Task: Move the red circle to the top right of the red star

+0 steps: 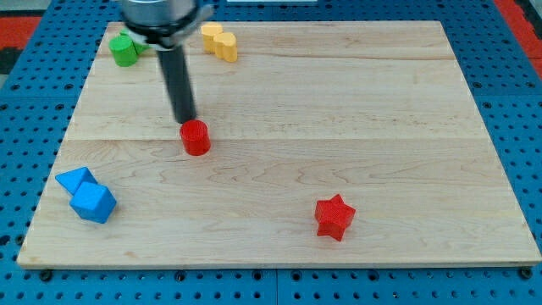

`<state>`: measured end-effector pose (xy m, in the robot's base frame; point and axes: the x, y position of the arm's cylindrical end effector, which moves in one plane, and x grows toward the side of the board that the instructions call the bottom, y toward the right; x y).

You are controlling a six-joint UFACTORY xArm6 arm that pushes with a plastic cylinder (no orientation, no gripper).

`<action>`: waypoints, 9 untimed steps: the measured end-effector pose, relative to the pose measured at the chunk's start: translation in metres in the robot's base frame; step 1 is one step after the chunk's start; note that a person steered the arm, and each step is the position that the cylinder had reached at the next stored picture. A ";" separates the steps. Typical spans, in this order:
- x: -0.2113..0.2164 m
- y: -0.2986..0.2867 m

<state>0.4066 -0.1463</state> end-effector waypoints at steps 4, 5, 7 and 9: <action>0.089 0.242; 0.083 0.193; 0.110 0.241; 0.107 0.291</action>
